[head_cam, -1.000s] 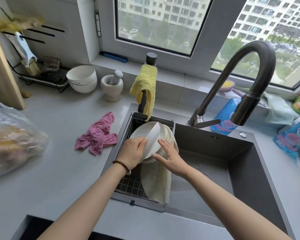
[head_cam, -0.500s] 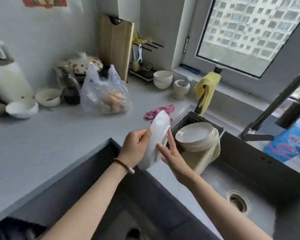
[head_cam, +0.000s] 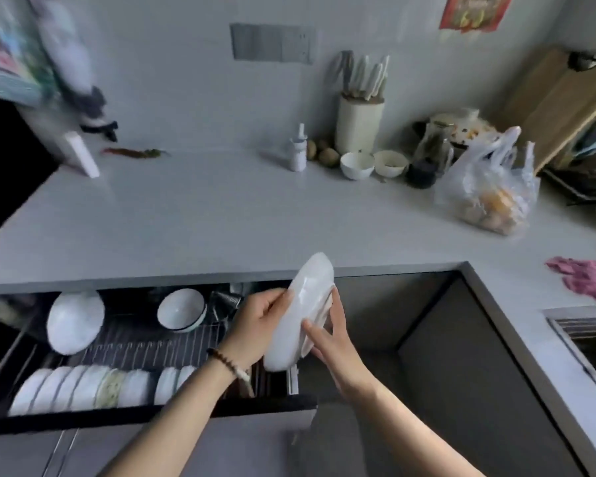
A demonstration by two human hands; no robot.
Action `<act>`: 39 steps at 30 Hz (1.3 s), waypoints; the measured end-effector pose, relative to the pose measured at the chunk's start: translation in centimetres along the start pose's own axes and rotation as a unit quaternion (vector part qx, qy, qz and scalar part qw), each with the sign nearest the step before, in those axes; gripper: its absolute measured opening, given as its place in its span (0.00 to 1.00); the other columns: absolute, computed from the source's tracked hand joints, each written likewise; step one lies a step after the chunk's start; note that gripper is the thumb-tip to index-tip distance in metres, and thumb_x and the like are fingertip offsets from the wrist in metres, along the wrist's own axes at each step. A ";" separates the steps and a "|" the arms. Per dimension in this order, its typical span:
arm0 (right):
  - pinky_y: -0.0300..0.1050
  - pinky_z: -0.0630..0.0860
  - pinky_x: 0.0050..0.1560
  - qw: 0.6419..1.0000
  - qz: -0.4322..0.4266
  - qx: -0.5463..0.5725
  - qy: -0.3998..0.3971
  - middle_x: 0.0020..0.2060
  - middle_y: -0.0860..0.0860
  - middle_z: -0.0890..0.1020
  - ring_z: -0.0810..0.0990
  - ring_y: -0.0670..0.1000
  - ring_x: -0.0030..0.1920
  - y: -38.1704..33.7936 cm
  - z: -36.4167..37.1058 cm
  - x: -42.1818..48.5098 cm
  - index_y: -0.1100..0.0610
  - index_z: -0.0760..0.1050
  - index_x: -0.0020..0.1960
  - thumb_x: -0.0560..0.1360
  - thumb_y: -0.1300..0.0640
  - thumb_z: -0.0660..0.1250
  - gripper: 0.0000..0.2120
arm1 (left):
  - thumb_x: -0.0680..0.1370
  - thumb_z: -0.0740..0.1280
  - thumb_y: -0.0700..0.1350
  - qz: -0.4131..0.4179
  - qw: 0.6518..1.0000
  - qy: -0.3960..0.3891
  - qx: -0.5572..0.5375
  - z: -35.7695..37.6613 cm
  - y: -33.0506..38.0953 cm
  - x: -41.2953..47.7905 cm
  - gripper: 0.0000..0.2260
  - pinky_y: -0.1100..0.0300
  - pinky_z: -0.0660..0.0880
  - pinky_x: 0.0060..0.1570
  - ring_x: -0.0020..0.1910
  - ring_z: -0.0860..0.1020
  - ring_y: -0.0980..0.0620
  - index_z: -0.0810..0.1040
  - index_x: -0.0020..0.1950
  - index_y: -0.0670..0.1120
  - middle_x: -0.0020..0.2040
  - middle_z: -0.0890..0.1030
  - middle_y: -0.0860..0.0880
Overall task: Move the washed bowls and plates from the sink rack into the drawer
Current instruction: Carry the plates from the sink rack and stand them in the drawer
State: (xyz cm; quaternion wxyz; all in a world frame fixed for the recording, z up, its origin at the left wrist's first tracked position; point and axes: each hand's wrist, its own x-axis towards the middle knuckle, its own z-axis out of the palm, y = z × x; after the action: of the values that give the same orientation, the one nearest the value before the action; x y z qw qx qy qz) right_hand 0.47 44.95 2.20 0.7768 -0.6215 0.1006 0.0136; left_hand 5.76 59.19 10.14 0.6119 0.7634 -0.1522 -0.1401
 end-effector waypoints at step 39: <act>0.42 0.72 0.68 0.974 0.154 -0.069 -0.151 0.74 0.42 0.67 0.70 0.44 0.71 26.4 39.4 24.7 0.27 0.58 0.69 0.65 0.37 0.77 0.40 | 0.77 0.63 0.46 -0.267 0.902 0.215 -0.262 -40.7 -32.6 1.4 0.03 0.56 0.76 0.54 0.52 0.77 0.52 0.75 0.46 0.54 0.50 0.79 0.51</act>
State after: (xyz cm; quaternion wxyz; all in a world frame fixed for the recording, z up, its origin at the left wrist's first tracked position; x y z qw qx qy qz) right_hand 26.29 86.49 -19.32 0.7271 -0.6412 0.0756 0.2335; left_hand 25.35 101.57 -13.08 0.7475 0.5988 0.2349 -0.1660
